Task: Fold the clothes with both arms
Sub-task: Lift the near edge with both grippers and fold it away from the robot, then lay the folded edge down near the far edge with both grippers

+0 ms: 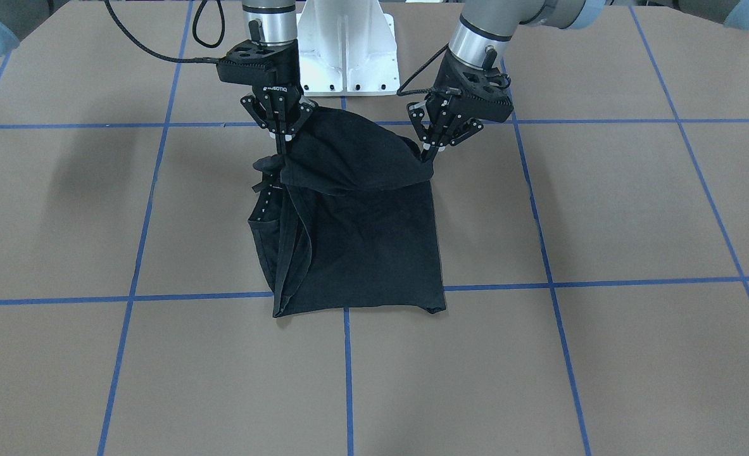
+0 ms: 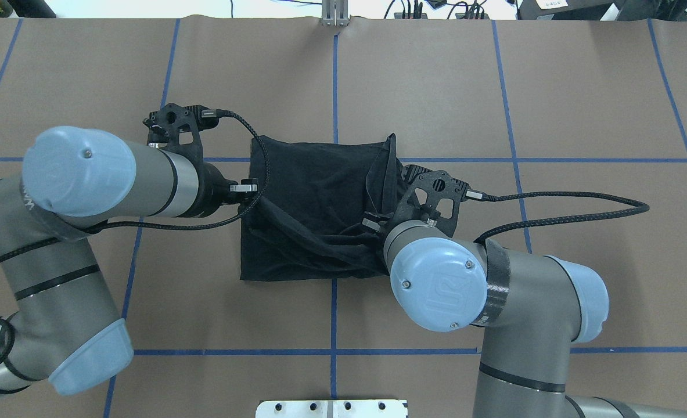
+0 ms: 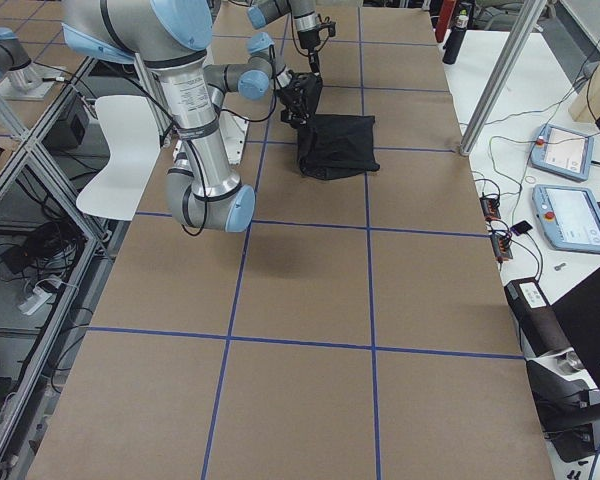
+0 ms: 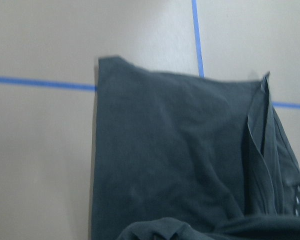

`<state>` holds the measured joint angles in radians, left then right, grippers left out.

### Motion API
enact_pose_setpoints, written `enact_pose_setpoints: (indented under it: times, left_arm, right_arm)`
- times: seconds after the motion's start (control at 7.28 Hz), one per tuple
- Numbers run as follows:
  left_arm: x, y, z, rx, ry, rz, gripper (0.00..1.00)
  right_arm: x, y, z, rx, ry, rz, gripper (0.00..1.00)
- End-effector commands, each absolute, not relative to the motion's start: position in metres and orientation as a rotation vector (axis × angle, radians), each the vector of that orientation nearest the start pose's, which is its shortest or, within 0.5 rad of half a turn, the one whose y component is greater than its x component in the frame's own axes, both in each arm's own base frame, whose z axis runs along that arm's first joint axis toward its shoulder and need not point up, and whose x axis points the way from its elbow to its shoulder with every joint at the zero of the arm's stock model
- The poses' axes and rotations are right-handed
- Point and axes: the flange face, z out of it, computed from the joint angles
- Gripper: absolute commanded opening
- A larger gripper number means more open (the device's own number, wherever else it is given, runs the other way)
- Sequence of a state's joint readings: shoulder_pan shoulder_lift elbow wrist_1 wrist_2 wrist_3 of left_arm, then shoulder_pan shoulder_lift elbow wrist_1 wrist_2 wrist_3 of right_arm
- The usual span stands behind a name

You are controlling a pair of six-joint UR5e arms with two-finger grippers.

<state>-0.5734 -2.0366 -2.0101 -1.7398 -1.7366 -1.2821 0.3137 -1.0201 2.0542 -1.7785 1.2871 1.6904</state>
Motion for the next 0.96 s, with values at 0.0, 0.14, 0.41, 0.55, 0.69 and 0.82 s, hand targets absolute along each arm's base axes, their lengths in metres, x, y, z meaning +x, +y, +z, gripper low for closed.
enact_pose_setpoints:
  times: [0.0,0.14,0.41,0.55,0.69,0.82]
  left_arm:
    - [0.415,-0.446,0.200,0.365,0.979,-0.175,0.00]
    - [0.423,-0.461,0.200,0.369,0.962,-0.178,0.00]
    - [0.457,-0.491,0.202,0.389,0.931,-0.197,0.00]
    - [0.468,-0.500,0.215,0.394,0.929,-0.200,0.00]
    - [0.477,-0.510,0.226,0.415,0.906,-0.215,0.00]
    - [0.487,-0.518,0.229,0.412,0.901,-0.215,0.00]
  right_arm:
    - [-0.486,-0.355,0.191,0.373,-0.786,0.551,0.00]
    - [-0.492,-0.367,0.195,0.383,-0.780,0.559,0.00]
    - [-0.516,-0.395,0.190,0.390,-0.744,0.582,0.00]
    - [-0.519,-0.407,0.198,0.395,-0.727,0.592,0.00]
    - [-0.523,-0.421,0.204,0.406,-0.731,0.599,0.00]
    - [-0.533,-0.438,0.209,0.421,-0.737,0.599,0.00]
